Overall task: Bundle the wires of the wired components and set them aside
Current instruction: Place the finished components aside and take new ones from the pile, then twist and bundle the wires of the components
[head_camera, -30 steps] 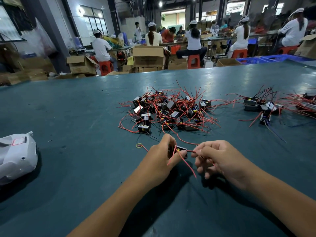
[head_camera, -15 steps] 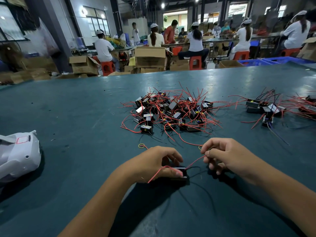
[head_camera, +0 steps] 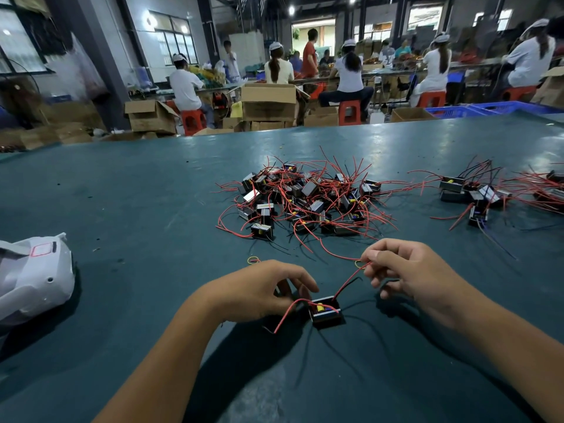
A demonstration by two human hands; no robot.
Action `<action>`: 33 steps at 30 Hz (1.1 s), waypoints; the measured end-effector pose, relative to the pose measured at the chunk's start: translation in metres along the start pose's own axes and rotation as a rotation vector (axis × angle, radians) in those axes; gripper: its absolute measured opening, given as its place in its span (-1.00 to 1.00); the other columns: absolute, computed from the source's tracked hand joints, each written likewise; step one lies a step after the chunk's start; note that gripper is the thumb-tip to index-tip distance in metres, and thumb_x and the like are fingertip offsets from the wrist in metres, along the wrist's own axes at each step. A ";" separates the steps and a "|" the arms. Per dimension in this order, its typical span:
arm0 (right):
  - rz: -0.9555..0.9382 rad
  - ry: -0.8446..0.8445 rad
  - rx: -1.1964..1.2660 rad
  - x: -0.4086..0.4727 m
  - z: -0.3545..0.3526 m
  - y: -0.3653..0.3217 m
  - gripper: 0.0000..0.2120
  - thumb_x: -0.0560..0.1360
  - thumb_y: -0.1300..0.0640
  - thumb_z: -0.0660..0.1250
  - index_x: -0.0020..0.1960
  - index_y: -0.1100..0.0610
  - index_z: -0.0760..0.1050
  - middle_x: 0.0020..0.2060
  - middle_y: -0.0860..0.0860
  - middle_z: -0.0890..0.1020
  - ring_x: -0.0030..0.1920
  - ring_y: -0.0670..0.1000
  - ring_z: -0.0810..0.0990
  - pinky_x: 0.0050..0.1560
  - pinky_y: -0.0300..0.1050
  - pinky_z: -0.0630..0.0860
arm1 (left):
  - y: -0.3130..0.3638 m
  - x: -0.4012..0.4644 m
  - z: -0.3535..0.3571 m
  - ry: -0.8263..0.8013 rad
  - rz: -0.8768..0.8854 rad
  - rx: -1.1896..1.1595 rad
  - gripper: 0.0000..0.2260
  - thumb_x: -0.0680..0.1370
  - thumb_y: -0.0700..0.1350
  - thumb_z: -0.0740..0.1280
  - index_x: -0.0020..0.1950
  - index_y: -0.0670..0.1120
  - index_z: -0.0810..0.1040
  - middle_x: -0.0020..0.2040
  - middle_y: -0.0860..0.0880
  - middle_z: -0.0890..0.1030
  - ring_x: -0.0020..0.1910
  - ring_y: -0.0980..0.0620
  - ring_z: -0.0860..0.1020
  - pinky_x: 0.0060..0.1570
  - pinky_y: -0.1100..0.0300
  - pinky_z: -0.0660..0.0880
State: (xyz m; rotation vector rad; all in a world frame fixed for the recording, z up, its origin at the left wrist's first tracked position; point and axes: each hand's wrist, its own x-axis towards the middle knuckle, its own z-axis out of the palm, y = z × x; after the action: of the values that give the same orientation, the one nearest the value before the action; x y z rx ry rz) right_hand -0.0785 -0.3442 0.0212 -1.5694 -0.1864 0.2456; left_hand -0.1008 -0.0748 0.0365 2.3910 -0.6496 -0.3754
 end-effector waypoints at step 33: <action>-0.165 0.056 0.120 0.000 0.000 -0.005 -0.89 0.58 0.34 0.25 -0.01 0.24 0.55 -0.36 0.09 0.57 -0.38 -0.03 0.53 -0.43 -0.21 0.47 | -0.024 0.037 -0.005 0.495 -0.277 0.438 -0.72 0.62 -0.32 0.18 0.27 -0.12 0.52 0.20 -0.06 0.55 0.16 -0.06 0.49 0.14 0.04 0.48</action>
State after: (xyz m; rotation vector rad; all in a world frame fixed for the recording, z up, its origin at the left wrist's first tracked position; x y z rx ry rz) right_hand -0.0783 -0.3445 0.0263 -1.4313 -0.2512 0.0817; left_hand -0.0592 -0.0752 0.0216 2.8434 -0.1813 0.2793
